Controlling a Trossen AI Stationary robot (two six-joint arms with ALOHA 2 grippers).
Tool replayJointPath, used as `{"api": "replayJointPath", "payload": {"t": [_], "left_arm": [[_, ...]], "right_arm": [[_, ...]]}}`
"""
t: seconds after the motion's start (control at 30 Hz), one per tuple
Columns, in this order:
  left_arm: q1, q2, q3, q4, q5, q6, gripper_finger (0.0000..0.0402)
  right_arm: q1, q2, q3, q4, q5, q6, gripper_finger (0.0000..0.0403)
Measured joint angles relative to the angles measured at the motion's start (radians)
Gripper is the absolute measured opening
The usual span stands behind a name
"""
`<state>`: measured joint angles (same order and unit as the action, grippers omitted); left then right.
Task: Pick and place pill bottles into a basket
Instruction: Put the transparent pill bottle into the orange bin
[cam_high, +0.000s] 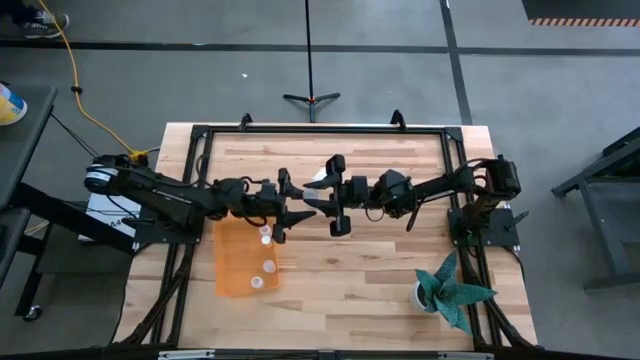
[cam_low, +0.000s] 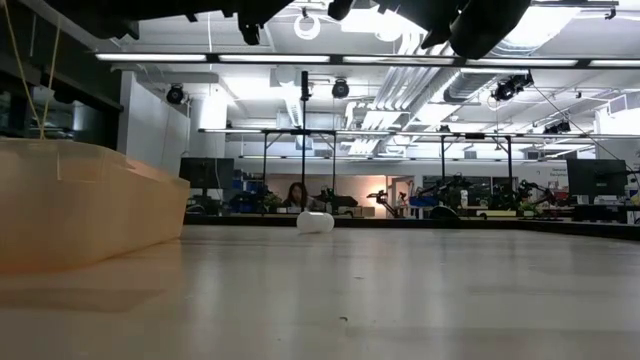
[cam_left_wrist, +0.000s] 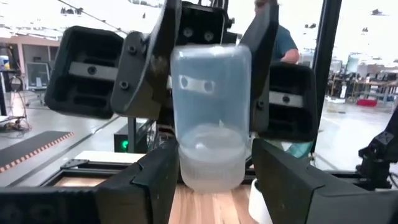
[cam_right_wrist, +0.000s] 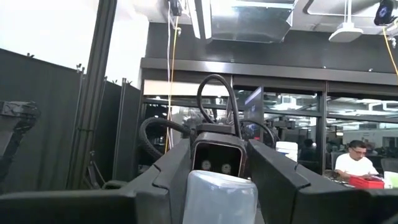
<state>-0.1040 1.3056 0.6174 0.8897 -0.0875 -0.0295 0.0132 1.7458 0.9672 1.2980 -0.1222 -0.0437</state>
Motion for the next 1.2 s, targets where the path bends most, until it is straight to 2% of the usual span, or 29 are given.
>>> {"api": "replayJointPath", "payload": {"t": [0.37, 0.63, 0.87, 1.03, 1.1, 1.2], "left_arm": [[0.000, 0.001, 0.000, -0.008, -0.012, 0.003, 0.0234], [-0.001, 0.001, 0.000, -0.007, -0.030, 0.021, 0.0170], [0.000, -0.021, -0.001, -0.013, -0.040, 0.061, 0.0170], [-0.001, -0.109, -0.002, -0.156, -0.042, 0.086, 0.0179], [-0.006, -0.159, -0.002, -0.252, -0.058, 0.089, 0.0181], [-0.039, -0.236, -0.001, -0.432, -0.140, 0.088, 0.0171]], "right_arm": [[0.000, 0.000, 0.000, -0.013, -0.001, 0.006, 0.0137], [-0.001, 0.000, 0.000, -0.014, -0.023, 0.012, 0.0140], [-0.001, -0.041, 0.000, 0.009, 0.034, -0.058, 0.0189], [-0.003, -0.161, 0.000, -0.068, 0.072, -0.116, 0.0221], [-0.003, -0.225, 0.000, -0.168, 0.077, -0.130, 0.0226], [-0.002, -0.321, 0.000, -0.376, 0.137, -0.140, 0.0228]]}}
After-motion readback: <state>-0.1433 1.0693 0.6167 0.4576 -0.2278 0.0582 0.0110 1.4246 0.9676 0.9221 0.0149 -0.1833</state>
